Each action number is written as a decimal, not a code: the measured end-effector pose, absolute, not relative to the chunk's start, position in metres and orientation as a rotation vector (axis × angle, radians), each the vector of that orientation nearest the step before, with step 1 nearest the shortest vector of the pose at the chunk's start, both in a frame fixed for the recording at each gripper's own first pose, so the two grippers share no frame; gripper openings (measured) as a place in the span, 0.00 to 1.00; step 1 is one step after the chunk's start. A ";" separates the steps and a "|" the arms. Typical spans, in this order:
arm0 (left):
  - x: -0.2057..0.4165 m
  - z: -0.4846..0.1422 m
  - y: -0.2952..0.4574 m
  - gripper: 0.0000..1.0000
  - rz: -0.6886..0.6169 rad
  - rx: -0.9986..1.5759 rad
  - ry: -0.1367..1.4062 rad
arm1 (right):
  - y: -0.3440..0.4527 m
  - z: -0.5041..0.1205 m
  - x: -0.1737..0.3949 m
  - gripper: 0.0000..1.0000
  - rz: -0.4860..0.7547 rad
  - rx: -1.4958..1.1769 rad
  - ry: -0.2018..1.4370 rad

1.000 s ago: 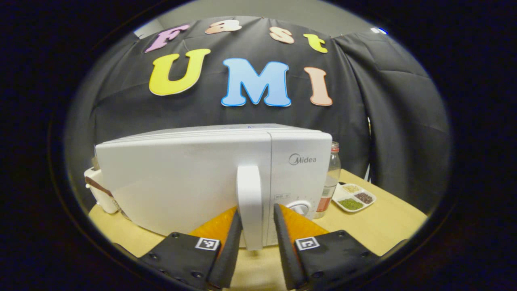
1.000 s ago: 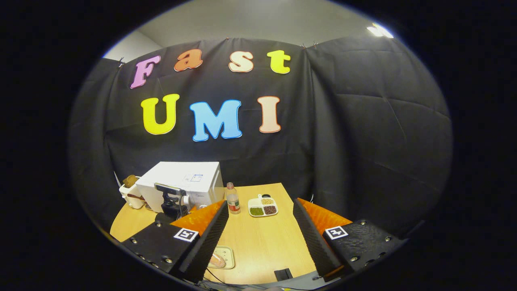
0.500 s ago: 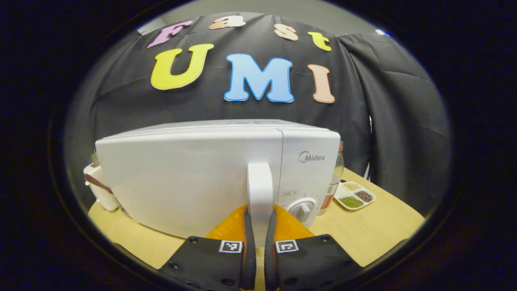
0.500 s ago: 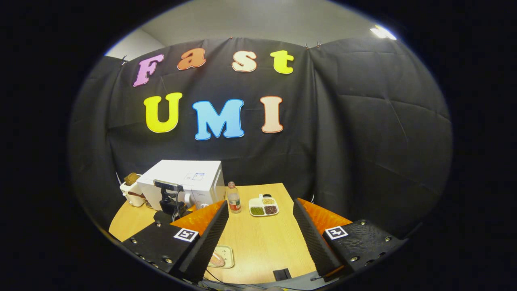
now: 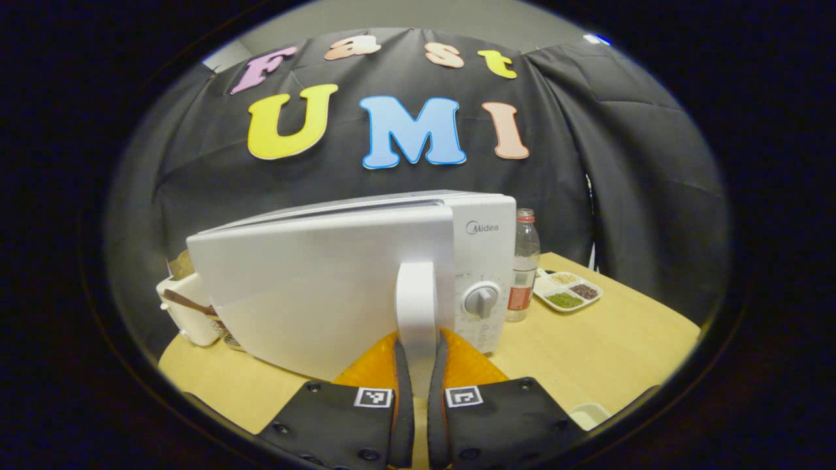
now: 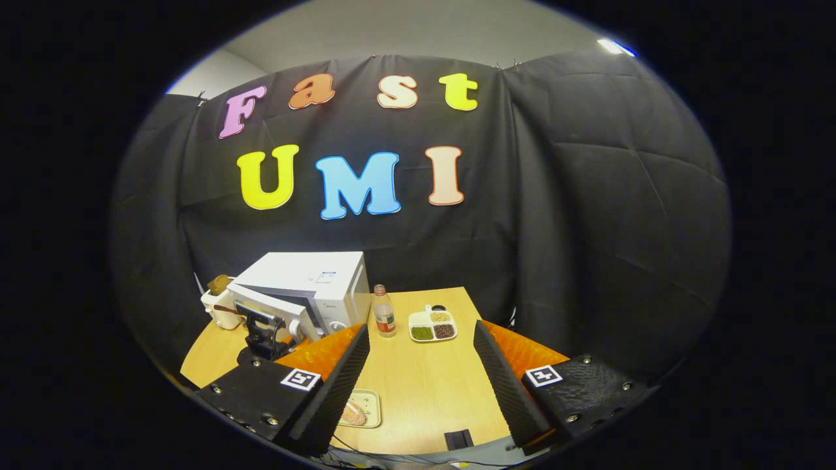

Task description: Open the microwave oven with the left hand, put the food in, and close the microwave oven.

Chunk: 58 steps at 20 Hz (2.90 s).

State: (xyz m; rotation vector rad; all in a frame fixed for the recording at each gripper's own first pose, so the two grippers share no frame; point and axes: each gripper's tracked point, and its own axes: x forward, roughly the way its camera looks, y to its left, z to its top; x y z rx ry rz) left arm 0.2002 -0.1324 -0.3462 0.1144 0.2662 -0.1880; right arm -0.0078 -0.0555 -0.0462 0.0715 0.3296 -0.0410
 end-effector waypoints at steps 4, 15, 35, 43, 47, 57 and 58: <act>0.175 -0.347 -0.118 0.22 -0.186 0.104 0.314 | -0.041 -0.053 -0.003 1.00 0.025 0.072 0.346; 0.146 -0.345 -0.071 1.00 -0.071 0.134 0.314 | -0.020 -0.061 -0.019 0.98 0.104 0.073 0.365; -0.019 -0.326 0.182 1.00 0.178 0.088 0.339 | 0.157 -0.104 -0.024 0.98 0.451 0.060 0.433; -0.028 -0.323 0.210 0.98 0.182 0.155 0.338 | 0.179 -0.110 -0.022 0.98 0.466 0.054 0.440; -0.036 -0.314 0.214 0.98 0.203 0.183 0.330 | 0.177 -0.121 -0.016 0.98 0.459 0.041 0.450; -0.066 -0.167 0.148 0.97 0.182 0.129 0.107 | 0.127 -0.260 -0.012 0.98 0.415 -0.130 0.585; -0.067 -0.149 0.137 1.00 0.176 0.131 0.083 | 0.124 -0.276 -0.014 0.98 0.421 -0.137 0.608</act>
